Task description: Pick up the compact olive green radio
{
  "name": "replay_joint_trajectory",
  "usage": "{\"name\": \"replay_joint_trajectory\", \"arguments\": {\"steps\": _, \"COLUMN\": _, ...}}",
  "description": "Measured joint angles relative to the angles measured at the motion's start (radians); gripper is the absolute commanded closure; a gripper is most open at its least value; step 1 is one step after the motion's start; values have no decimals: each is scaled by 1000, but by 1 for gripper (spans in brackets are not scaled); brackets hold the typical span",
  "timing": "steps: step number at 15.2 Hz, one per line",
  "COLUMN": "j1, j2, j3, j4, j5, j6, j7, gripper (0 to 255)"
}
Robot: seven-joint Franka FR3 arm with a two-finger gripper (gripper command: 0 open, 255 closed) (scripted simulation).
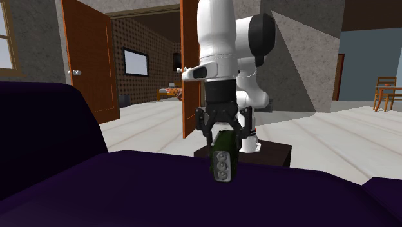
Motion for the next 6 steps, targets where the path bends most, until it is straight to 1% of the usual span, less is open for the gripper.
{"name": "replay_joint_trajectory", "arguments": {"steps": 6, "j1": 3, "j2": 0, "j3": 1, "j4": 76, "j5": 0, "j6": -75, "j7": 4, "gripper": 255}}
